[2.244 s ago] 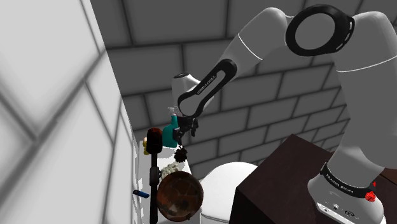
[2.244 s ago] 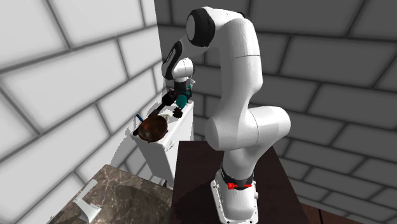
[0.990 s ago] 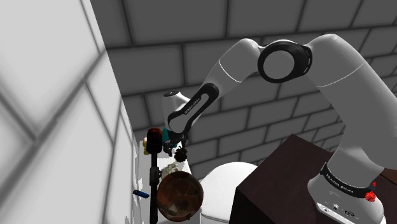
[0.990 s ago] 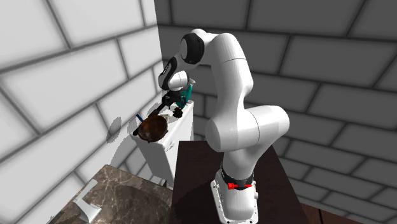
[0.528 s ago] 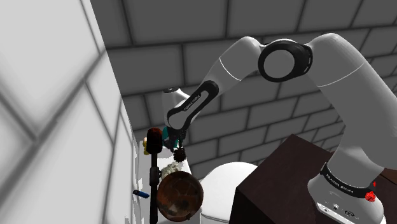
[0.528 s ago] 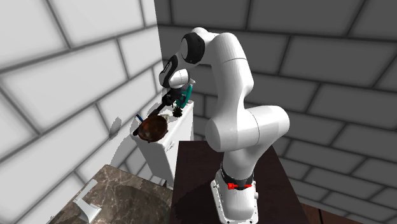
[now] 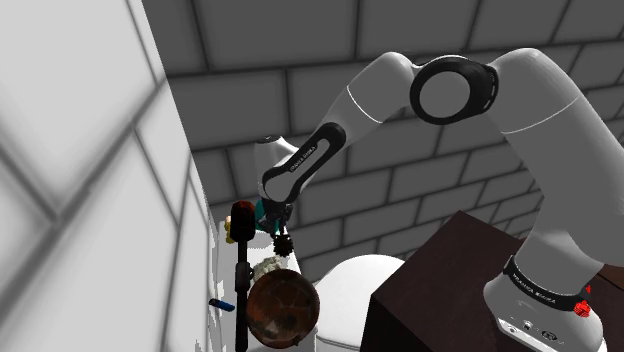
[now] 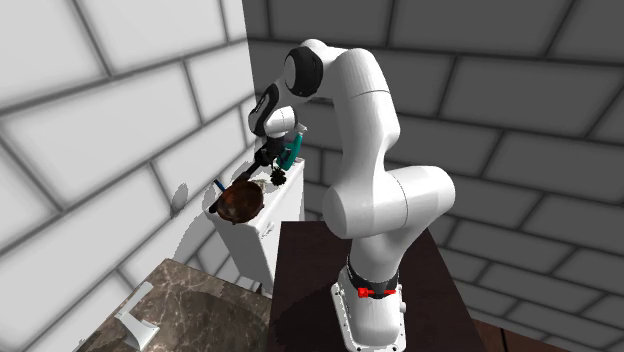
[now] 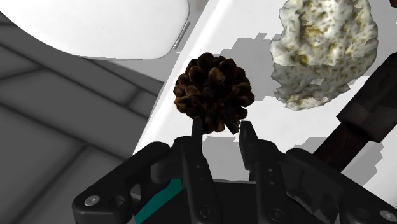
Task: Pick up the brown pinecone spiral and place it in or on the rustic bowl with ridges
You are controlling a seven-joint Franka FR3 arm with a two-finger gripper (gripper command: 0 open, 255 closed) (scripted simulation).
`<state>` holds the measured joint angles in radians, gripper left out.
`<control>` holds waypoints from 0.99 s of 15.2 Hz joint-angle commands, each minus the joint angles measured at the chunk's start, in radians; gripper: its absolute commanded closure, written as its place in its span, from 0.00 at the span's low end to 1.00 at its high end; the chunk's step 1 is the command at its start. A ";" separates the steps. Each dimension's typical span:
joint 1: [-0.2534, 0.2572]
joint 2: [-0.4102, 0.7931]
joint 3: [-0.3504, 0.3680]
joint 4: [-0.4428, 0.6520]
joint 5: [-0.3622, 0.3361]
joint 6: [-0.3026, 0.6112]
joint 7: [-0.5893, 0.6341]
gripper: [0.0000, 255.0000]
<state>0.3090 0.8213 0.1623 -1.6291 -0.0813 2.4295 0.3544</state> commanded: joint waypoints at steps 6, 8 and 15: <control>-0.003 -0.050 0.010 -0.034 0.007 -0.036 0.000 1.00; -0.007 -0.118 -0.001 -0.169 0.012 0.100 0.044 0.00; 0.037 -0.193 -0.073 -0.446 0.008 0.485 0.189 0.00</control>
<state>0.3408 0.6155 0.0935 -2.0796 -0.0726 2.9012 0.5375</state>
